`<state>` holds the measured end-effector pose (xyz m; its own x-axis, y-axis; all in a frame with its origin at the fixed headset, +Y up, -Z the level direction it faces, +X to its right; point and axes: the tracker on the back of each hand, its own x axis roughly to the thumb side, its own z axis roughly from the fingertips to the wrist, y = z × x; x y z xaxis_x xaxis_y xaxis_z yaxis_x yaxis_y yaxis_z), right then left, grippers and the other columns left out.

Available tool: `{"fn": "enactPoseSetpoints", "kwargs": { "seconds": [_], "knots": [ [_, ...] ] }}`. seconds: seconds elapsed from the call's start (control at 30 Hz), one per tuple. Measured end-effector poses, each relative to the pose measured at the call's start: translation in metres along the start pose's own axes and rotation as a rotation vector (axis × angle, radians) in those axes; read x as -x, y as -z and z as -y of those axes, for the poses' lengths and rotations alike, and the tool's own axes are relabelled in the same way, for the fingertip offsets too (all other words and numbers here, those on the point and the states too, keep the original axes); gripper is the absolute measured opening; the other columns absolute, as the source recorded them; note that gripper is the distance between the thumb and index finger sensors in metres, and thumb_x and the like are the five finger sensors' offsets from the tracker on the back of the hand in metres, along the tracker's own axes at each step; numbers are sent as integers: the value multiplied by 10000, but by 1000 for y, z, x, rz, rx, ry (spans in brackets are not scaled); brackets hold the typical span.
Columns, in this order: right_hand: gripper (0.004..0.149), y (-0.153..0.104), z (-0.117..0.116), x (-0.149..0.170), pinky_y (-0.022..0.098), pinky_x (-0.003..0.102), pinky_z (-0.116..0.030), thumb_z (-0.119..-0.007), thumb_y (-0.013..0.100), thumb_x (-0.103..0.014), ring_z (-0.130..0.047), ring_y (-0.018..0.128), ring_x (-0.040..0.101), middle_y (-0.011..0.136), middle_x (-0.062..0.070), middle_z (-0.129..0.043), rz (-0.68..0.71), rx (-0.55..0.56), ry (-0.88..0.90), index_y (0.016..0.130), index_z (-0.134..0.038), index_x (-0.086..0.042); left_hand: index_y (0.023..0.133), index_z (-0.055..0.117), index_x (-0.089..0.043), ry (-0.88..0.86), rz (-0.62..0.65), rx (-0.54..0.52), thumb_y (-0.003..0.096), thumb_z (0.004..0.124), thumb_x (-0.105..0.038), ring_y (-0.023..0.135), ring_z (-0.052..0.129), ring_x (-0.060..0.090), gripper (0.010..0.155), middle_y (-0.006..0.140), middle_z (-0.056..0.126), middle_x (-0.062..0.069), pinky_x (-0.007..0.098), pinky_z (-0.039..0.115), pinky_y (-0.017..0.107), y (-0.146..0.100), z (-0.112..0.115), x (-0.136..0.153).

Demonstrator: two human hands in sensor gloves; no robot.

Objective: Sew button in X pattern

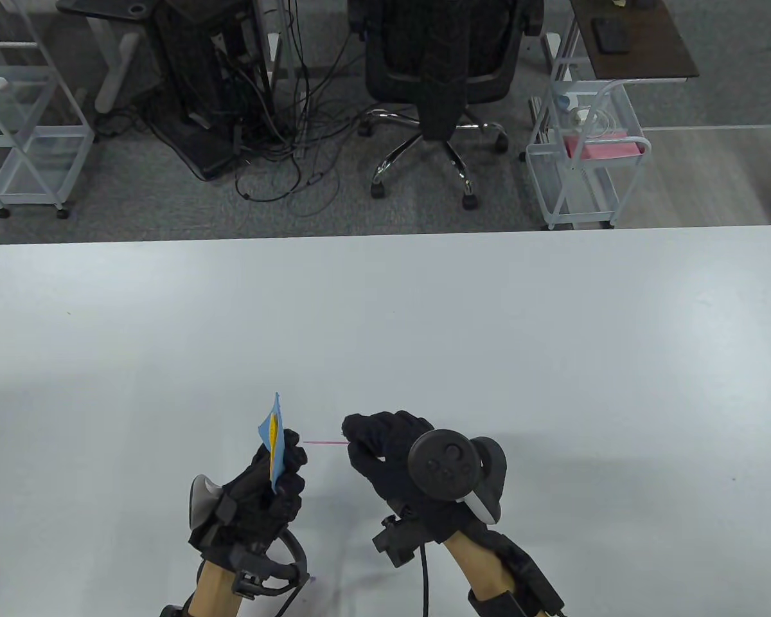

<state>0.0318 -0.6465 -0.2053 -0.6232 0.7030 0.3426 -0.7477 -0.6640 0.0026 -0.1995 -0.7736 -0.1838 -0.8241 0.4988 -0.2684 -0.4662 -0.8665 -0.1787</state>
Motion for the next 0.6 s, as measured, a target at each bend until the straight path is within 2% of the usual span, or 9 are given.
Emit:
{"fn": "enactPoseSetpoints", "kwargs": {
  "seconds": [0.3,0.6],
  "knots": [
    [370,-2,-14,0,518,446,-707,-800,479,-353,-873,546,222,716,68,-899,7,14,6,839,-816,-266,1037,574,-18,-30,-54,51,606,553,-124,402,1000,188,444,796,867,166,186,906,247,3,2,13],
    [370,-1,-16,3,518,446,-705,-794,484,-352,-869,546,221,718,70,-895,-11,16,10,844,-809,-264,1038,577,-20,-25,-75,61,607,553,-125,400,1001,186,444,793,869,165,184,906,246,3,2,16]
  ]
}}
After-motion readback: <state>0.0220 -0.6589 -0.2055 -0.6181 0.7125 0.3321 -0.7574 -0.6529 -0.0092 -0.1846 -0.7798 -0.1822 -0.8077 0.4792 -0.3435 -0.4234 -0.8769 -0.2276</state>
